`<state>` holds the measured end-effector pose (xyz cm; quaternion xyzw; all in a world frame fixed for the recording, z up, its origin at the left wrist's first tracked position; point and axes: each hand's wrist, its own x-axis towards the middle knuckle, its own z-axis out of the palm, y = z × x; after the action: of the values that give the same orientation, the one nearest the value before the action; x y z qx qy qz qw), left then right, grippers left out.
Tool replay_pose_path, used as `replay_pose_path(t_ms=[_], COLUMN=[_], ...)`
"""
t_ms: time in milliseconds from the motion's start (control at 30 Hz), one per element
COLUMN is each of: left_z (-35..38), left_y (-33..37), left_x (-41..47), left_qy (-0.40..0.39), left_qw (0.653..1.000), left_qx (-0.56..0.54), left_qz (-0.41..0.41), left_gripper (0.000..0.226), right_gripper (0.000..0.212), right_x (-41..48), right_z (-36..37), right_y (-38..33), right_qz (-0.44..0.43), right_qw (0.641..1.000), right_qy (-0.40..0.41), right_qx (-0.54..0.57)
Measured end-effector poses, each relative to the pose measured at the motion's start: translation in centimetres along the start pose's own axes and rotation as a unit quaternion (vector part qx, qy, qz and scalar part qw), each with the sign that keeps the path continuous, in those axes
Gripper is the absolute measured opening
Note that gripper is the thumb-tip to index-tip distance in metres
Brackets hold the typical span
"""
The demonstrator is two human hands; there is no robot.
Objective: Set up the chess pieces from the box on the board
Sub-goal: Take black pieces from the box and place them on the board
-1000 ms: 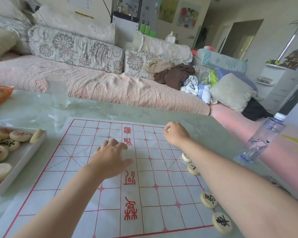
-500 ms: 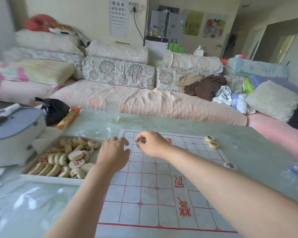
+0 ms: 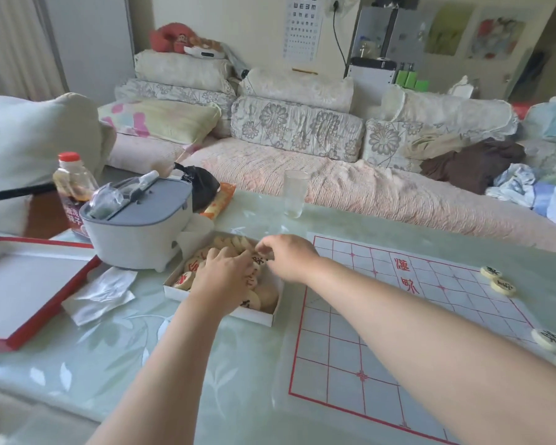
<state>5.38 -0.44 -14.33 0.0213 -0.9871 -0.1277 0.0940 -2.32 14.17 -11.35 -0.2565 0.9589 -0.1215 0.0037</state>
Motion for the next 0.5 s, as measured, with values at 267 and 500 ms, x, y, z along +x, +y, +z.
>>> replay_pose_path(t_ms=[267,500], left_z=[0.7,-0.2], left_y=[-1.8,-2.3], left_x=[1.8,2.4], left_qy=[0.043,0.06], left_qw=[0.998,0.993], left_qx=[-0.037,-0.103], left_qz=[0.01,-0.014], left_gripper=[0.025,0.027], right_gripper=[0.044,0.042], right_x=[2.4,3.5], right_z=[1.9,2.6], right_y=[-0.8,0.0], right_qz=[-0.05,-0.059], right_qw=[0.99,0.989], right_qy=[-0.037,-0.015], right_qx=[-0.127,-0.136])
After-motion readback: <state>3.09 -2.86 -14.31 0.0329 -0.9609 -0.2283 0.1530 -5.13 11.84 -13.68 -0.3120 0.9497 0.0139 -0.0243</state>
